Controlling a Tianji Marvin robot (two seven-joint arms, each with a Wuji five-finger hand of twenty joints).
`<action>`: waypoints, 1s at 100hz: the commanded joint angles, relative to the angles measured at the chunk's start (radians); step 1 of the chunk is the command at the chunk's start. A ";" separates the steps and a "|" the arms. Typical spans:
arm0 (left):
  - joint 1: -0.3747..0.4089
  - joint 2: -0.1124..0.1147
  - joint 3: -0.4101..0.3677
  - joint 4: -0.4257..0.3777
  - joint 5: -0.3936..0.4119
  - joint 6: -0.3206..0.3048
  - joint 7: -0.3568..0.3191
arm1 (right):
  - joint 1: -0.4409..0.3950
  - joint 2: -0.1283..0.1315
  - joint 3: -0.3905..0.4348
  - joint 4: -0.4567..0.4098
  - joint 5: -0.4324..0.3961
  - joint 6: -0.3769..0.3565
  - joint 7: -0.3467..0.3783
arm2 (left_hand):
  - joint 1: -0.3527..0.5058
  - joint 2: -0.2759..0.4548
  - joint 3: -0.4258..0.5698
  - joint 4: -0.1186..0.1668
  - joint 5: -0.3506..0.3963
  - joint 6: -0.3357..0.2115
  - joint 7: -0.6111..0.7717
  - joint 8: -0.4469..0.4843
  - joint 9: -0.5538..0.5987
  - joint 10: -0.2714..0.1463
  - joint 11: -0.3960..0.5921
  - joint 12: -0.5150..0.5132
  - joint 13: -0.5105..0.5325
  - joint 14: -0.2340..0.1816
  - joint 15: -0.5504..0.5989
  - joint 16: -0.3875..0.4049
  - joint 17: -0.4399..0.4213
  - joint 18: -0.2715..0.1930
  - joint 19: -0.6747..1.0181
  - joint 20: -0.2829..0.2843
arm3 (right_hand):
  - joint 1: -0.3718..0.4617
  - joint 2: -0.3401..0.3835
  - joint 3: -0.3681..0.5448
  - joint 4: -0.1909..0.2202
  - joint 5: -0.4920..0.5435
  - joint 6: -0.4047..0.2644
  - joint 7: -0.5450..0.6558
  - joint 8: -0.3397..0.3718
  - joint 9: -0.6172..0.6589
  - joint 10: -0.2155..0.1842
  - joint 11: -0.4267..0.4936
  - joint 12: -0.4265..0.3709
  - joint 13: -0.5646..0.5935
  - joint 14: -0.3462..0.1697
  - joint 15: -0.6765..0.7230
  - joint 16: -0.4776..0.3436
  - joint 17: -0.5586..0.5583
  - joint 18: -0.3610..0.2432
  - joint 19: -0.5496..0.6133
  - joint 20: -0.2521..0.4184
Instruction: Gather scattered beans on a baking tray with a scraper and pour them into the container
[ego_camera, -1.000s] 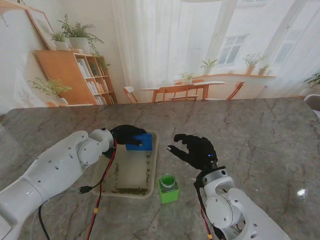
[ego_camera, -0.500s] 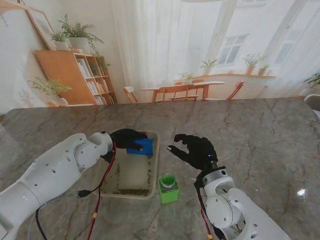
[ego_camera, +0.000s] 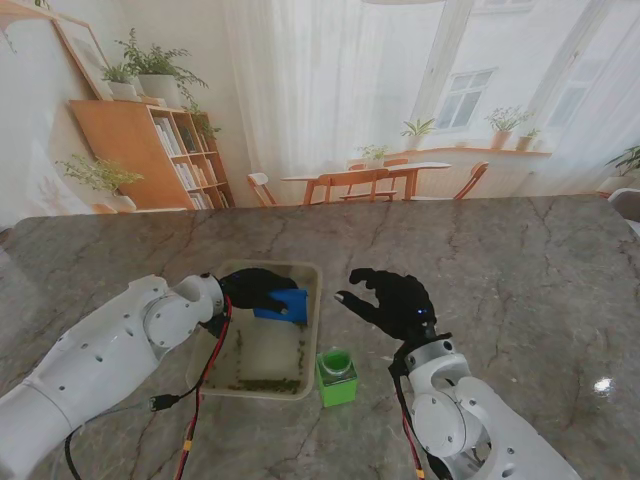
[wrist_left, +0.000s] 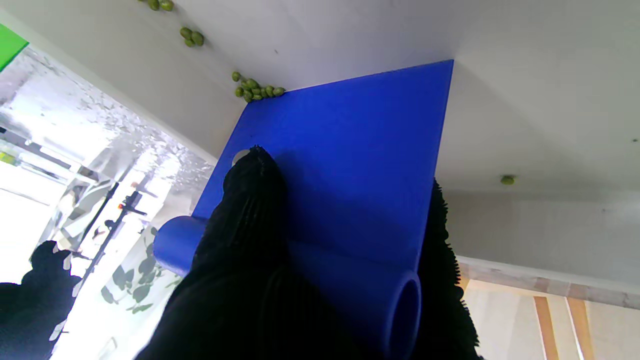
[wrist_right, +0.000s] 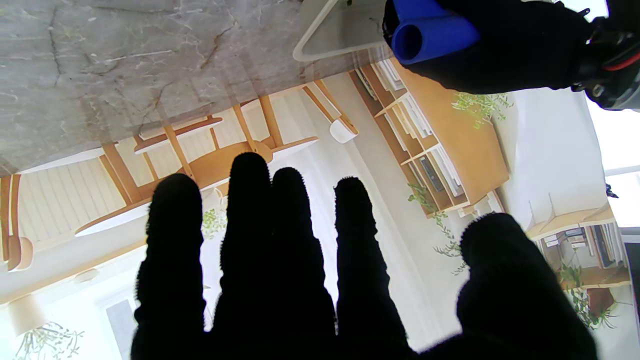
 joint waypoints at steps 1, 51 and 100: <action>0.052 0.000 0.026 0.021 0.007 -0.004 -0.028 | -0.004 0.000 0.002 0.001 0.001 0.002 0.011 | 0.082 0.086 0.025 0.020 0.034 -0.025 0.027 -0.015 0.036 -0.030 0.008 0.007 0.018 -0.015 0.020 -0.001 0.013 -0.007 0.029 0.033 | 0.009 0.009 -0.027 0.029 0.016 -0.021 0.006 -0.014 0.010 -0.002 0.010 0.012 0.004 -0.007 -0.004 0.000 -0.016 0.019 -0.007 -0.005; 0.155 0.019 -0.033 -0.071 0.006 0.019 -0.072 | -0.006 0.000 0.004 0.001 0.003 0.006 0.011 | 0.082 0.071 0.033 0.020 0.047 -0.019 0.028 -0.017 0.048 -0.021 0.010 0.008 0.025 -0.005 0.029 0.002 0.011 0.005 0.040 0.040 | 0.010 0.010 -0.028 0.029 0.019 -0.021 0.006 -0.014 0.011 0.000 0.009 0.012 0.002 -0.006 -0.005 0.000 -0.016 0.018 -0.007 -0.005; 0.295 0.032 -0.119 -0.183 0.027 0.053 -0.088 | -0.010 -0.001 0.007 0.000 0.002 0.010 0.008 | 0.082 0.061 0.042 0.017 0.058 -0.012 0.027 -0.015 0.060 -0.012 0.011 0.012 0.032 0.004 0.039 0.003 0.014 0.014 0.052 0.046 | 0.011 0.010 -0.029 0.029 0.021 -0.023 0.008 -0.014 0.011 -0.001 0.009 0.012 0.003 -0.006 -0.004 0.000 -0.016 0.019 -0.006 -0.005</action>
